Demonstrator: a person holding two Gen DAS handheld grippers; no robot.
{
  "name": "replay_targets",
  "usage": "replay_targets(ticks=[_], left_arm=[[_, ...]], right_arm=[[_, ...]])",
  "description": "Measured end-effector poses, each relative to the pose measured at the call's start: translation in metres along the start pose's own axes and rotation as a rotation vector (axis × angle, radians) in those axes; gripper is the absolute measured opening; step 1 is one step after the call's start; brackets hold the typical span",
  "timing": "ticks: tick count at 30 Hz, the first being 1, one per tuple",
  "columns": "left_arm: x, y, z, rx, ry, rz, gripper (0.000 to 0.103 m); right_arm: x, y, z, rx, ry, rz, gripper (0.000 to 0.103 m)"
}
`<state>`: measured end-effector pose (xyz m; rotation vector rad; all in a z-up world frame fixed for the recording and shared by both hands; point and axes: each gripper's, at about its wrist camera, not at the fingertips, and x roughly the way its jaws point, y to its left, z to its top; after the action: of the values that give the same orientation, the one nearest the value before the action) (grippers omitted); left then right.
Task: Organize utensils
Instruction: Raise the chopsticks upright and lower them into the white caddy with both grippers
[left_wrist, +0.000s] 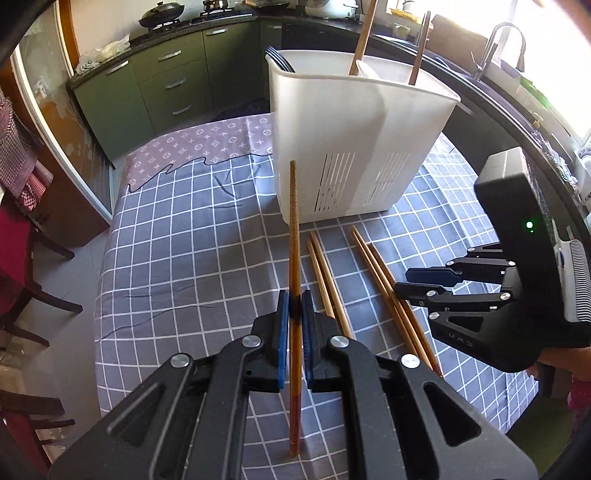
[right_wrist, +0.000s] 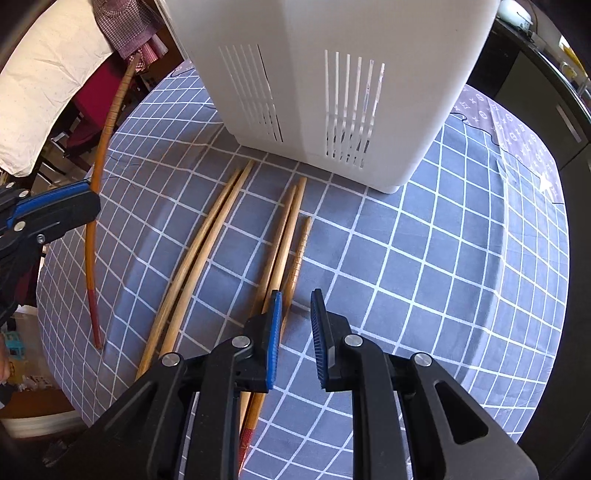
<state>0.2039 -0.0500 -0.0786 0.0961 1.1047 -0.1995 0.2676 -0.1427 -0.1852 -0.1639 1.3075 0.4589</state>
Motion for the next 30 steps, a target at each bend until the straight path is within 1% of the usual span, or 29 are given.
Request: replay_targets(ticks=[3,7,9,10,13,16,17,25,30], left_arm=[[-0.004,0.002,-0.002,0.004,-0.011,-0.009,0.007],[-0.007,0.000,-0.006,0.014,-0.027,-0.009,0.007],[-0.008,-0.001,-0.006,0.020,-0.031,-0.009,0.007],[-0.010,-0.002,-0.007,0.025,-0.036,-0.007,0.007],[-0.016,-0.002,-0.010,0.037,-0.046,-0.007,0.007],[-0.023,-0.001,-0.013,0.048,-0.059,-0.010,0.007],[-0.026,-0.001,-0.014,0.053,-0.066,-0.008,0.007],[-0.053,0.003,-0.021,0.074,-0.117,-0.017,0.007],[-0.067,0.001,-0.026,0.098,-0.147,-0.016,0.007]], right_arm=[[0.005,0.003,0.003,-0.004,0.019,-0.015,0.017],[0.009,0.016,0.007,-0.022,0.022,-0.043,0.022],[0.010,0.021,0.009,-0.031,0.017,-0.062,0.019],[0.011,0.021,0.010,-0.023,0.015,-0.053,0.009],[0.009,0.021,0.009,-0.006,0.002,-0.029,0.007],[-0.007,0.021,0.002,0.000,-0.045,0.007,0.007],[-0.015,0.021,0.001,0.000,-0.070,0.004,0.007],[-0.111,0.014,-0.030,0.005,-0.322,0.027,0.007],[-0.143,-0.006,-0.052,0.025,-0.393,0.041,0.007]])
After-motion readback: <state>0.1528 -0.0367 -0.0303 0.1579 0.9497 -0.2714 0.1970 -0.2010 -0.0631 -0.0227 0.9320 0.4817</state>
